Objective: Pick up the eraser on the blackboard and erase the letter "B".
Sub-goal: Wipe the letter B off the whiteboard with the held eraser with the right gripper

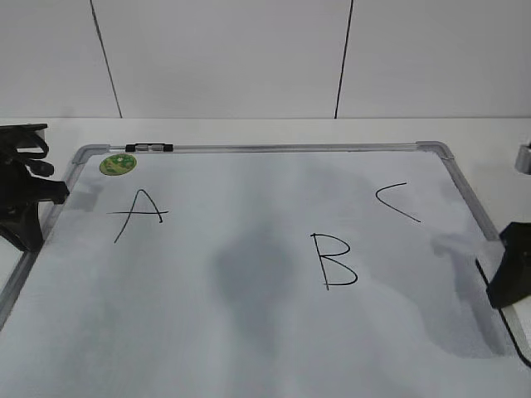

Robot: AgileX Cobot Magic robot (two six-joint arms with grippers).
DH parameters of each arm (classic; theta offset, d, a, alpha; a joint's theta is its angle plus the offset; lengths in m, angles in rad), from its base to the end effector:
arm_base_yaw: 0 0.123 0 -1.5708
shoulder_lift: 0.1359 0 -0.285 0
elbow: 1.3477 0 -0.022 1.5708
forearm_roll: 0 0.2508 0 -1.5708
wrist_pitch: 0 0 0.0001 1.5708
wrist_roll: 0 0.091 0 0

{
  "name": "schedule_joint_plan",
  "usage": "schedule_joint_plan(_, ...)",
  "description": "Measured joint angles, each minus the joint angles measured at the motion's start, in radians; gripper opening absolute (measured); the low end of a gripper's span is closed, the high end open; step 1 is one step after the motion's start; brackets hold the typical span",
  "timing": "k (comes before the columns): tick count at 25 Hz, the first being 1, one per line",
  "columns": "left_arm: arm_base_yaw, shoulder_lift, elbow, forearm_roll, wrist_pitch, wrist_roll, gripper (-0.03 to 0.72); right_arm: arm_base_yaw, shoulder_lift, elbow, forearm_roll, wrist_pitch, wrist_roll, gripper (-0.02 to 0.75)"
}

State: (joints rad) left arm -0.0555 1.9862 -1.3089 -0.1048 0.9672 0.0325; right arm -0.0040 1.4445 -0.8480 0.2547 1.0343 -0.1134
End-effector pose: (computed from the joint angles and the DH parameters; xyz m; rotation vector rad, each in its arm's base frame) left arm 0.3703 -0.0284 0.1538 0.0454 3.1258 -0.1358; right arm 0.2361 0.0188 0.2161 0.0283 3.0831 0.3383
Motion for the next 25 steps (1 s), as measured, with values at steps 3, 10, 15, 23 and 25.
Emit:
schedule_joint_plan(3,0.000,0.000,0.000,0.000,0.000,0.000,0.020,0.018,0.002,-0.052,0.011,0.000,0.001,0.534)
schedule_joint_plan(10,0.000,0.000,0.000,0.000,0.000,0.000,0.021,0.247,0.087,-0.218,-0.100,-0.002,0.119,0.534)
schedule_joint_plan(15,0.000,0.000,0.000,0.000,0.000,0.000,0.021,0.332,0.234,-0.341,-0.113,-0.002,0.148,0.534)
schedule_joint_plan(23,0.000,0.000,0.000,0.000,0.000,0.000,0.021,0.342,0.426,-0.503,-0.125,-0.002,0.152,0.534)
schedule_joint_plan(25,0.000,0.000,0.000,0.000,0.000,0.000,0.021,0.342,0.461,-0.523,-0.125,-0.002,0.152,0.534)
